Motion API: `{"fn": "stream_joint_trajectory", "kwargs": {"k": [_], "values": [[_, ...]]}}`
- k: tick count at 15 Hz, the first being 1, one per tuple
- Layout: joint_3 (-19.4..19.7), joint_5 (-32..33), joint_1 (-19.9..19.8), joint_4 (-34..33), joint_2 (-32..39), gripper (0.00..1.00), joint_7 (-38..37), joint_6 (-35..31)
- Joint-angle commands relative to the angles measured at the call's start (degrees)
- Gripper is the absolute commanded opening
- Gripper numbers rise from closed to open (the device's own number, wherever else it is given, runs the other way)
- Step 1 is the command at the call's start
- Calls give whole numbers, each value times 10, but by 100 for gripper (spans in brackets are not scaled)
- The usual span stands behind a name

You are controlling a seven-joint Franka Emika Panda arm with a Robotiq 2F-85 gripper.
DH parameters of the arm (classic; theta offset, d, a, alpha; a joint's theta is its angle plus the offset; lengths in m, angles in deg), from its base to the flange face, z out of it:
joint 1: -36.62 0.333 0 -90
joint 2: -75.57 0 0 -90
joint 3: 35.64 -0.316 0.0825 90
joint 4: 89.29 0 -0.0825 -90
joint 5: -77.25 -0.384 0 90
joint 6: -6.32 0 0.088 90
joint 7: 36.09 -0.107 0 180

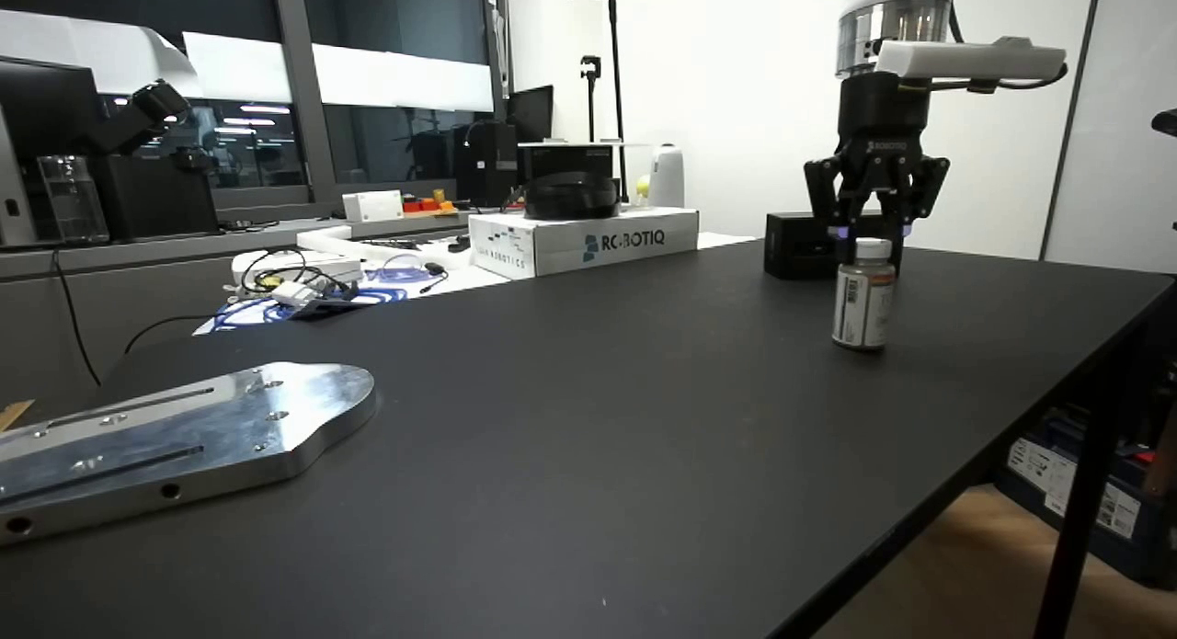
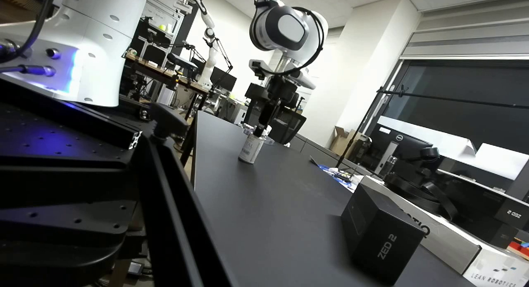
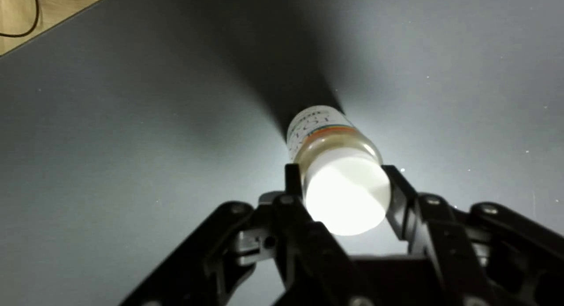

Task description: Get the bottle with the white lid from the table and place it on the black box

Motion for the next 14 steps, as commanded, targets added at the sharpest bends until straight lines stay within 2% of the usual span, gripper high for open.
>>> {"fn": "stream_joint_trajectory", "kwargs": {"k": [1,6,12,13,14], "values": [[12,0,6,0,-31,19,-14,7],[27,16,-15,-11,-91,19,-17,28],[45,-3,-63,-39,-156,19,-4,67],[35,0,-57,-28,-136,19,3,41],[36,0,-63,-29,-144,44,7,46]]}}
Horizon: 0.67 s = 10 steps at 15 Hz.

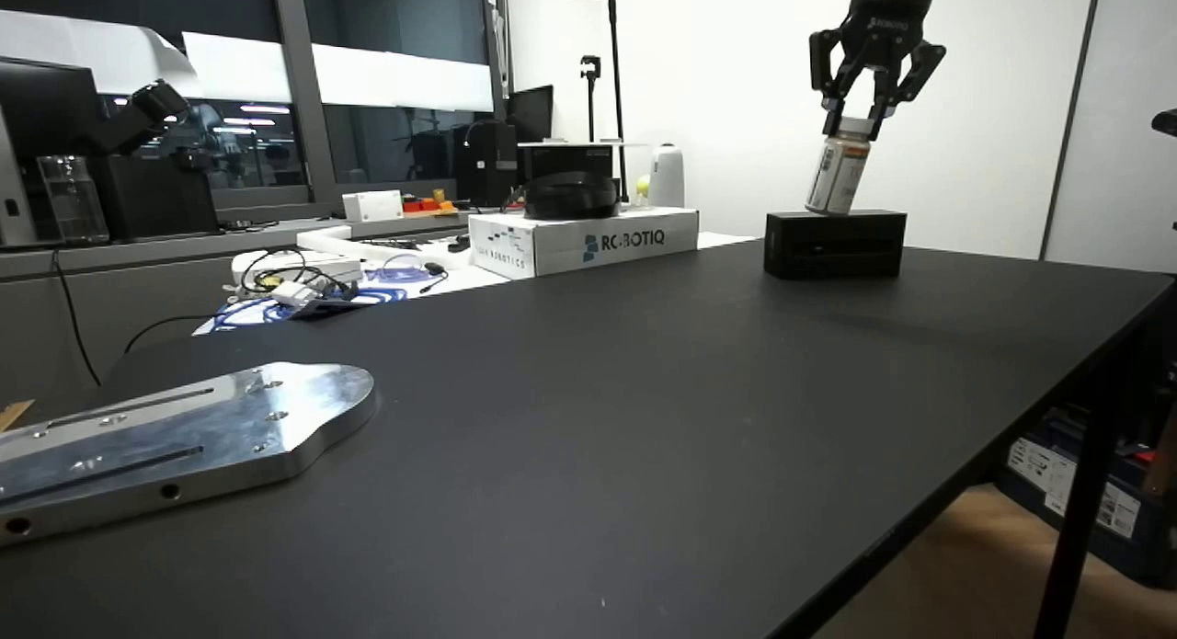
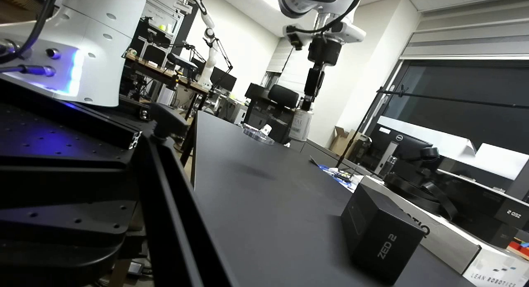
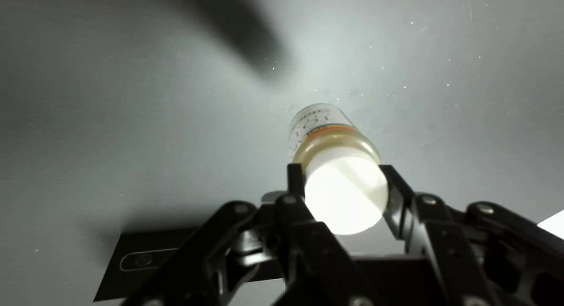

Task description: Get the bottle with the white lid from the table and place it on the black box

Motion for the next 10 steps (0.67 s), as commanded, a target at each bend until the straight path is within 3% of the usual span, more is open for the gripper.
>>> {"fn": "stream_joint_trajectory", "kwargs": {"k": [1,10], "values": [[-5,-2,-5,1,-1,44,4,1],[-9,-2,-2,4,9,44,3,-3]]}}
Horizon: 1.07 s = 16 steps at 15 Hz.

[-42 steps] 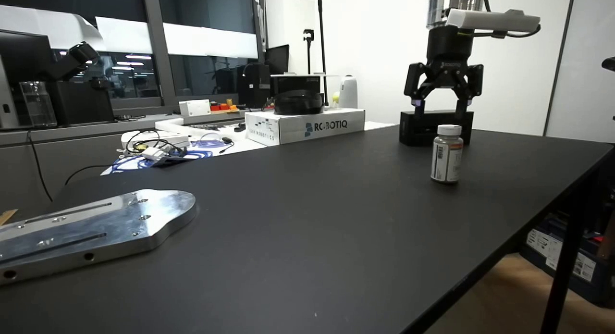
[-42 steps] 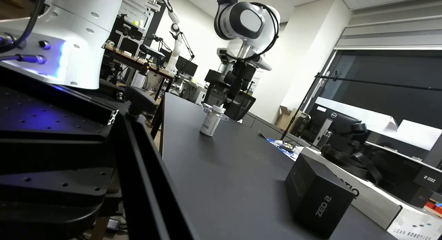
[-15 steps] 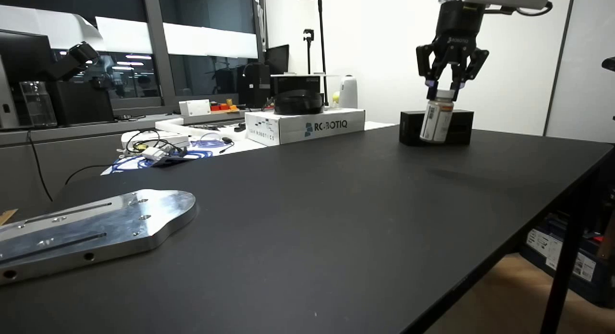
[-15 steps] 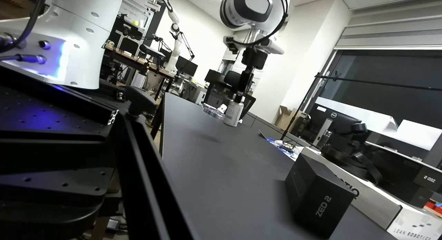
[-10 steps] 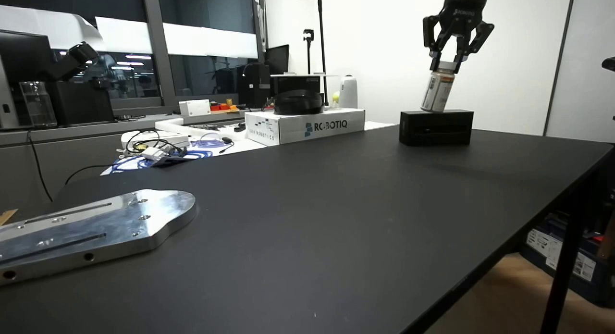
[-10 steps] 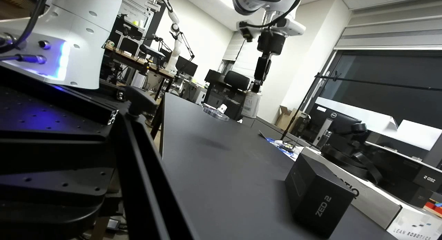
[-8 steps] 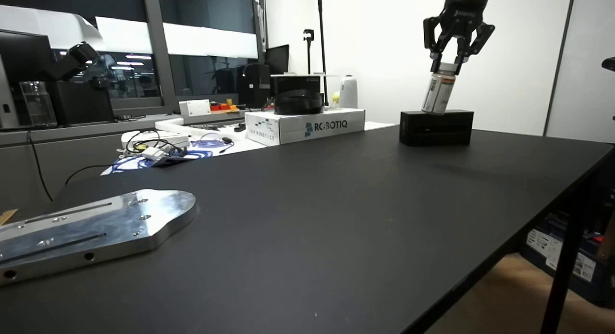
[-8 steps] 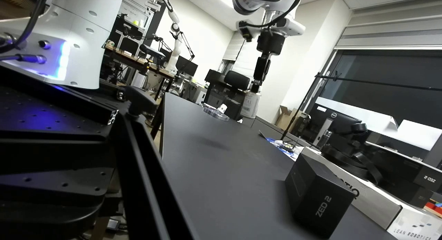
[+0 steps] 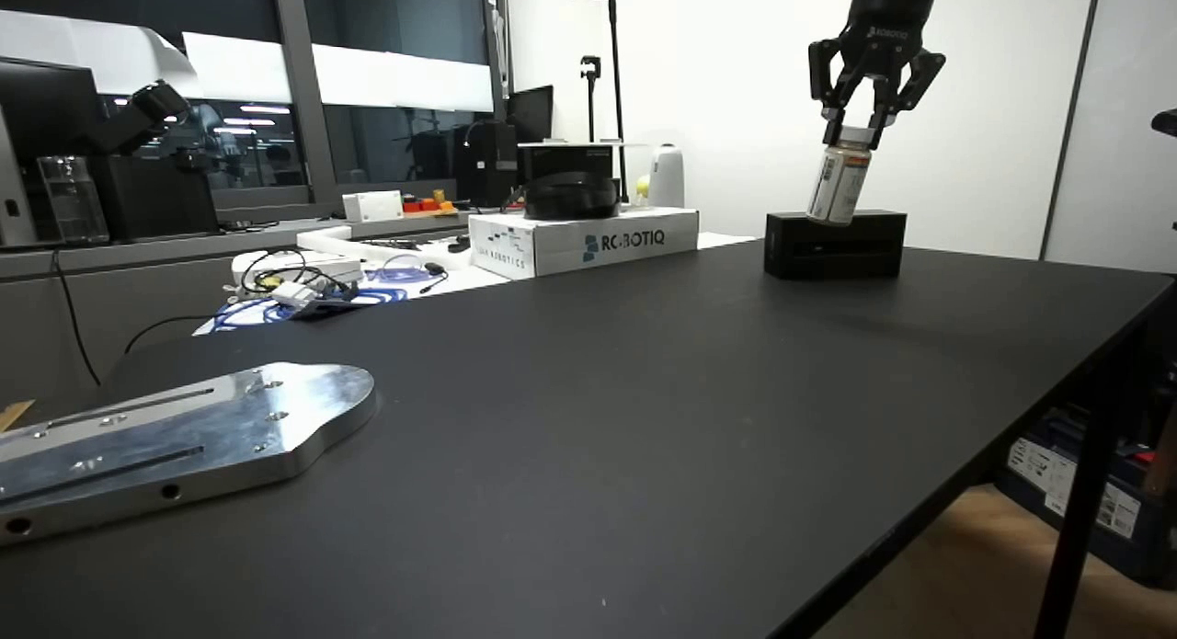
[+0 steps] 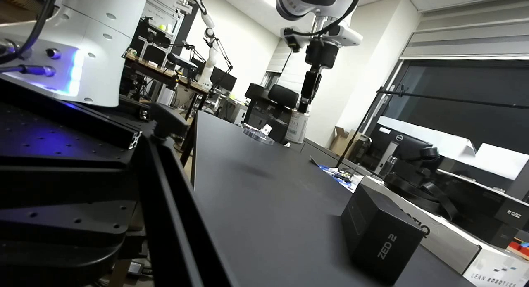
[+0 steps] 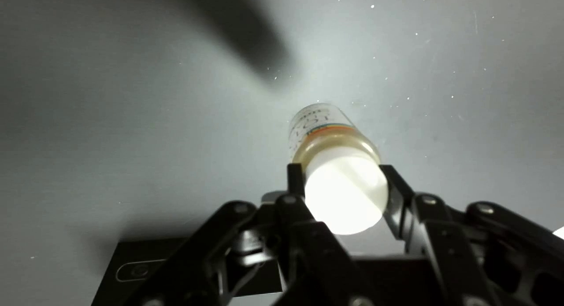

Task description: Get the bottle with the white lid from the table and place it on the black box

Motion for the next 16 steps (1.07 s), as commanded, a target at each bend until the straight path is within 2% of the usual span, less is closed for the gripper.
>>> {"fn": "stream_joint_trajectory", "kwargs": {"k": [1,2,7,9,12,16], "values": [[-3,-2,-3,0,0,44,2,1],[-3,-2,-3,0,0,19,2,1],[32,1,-46,-96,71,19,-5,-58],[53,-3,-61,-150,111,19,-9,-56],[86,-11,-73,-236,172,19,-21,-23],[127,-9,-72,-343,239,19,-45,73]]}}
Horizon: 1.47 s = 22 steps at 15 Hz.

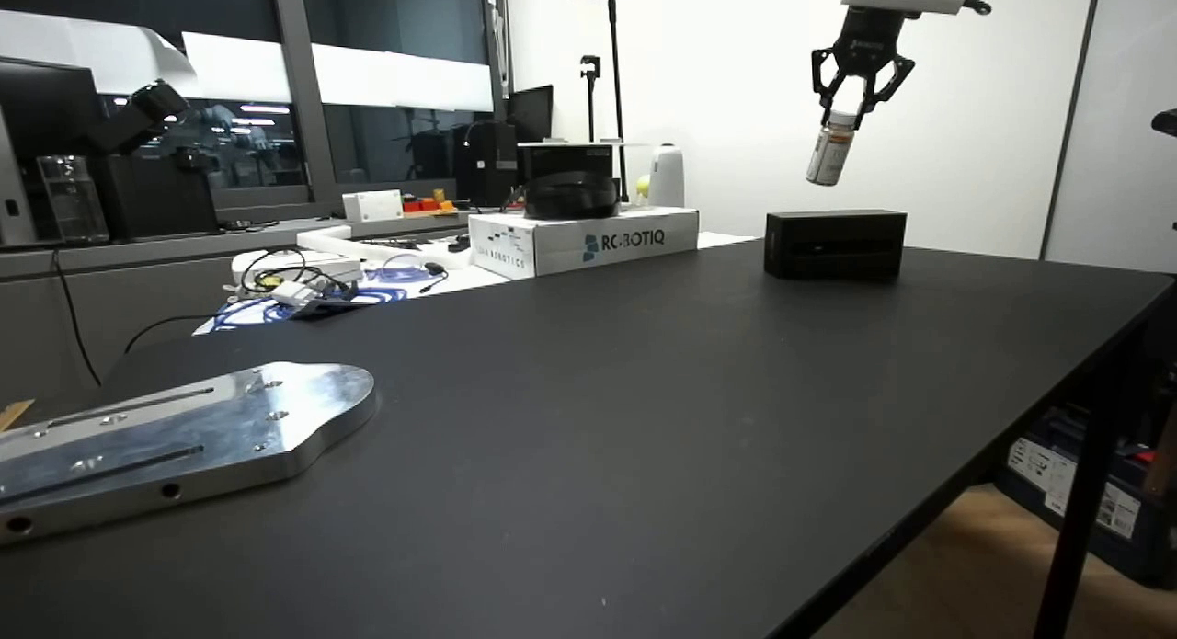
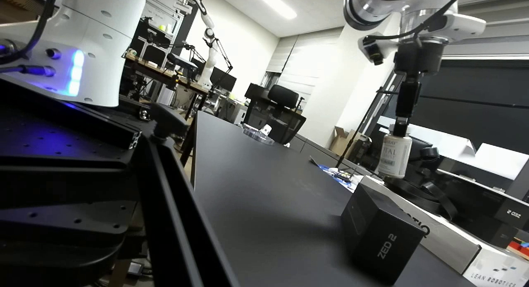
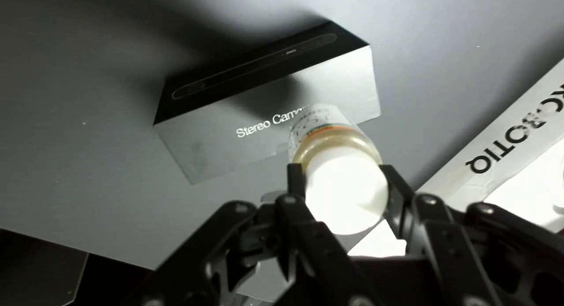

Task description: Get the bottle with the white lid from the table and place it on the black box

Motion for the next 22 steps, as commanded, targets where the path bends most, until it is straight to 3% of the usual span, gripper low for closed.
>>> {"fn": "stream_joint_trajectory", "kwargs": {"k": [1,7,13,22], "values": [[28,-1,5,-114,67,19,-40,96],[39,-12,3,-205,116,19,-48,224],[38,-22,4,-212,144,19,-49,195],[41,-20,7,-227,167,19,-57,218]]}}
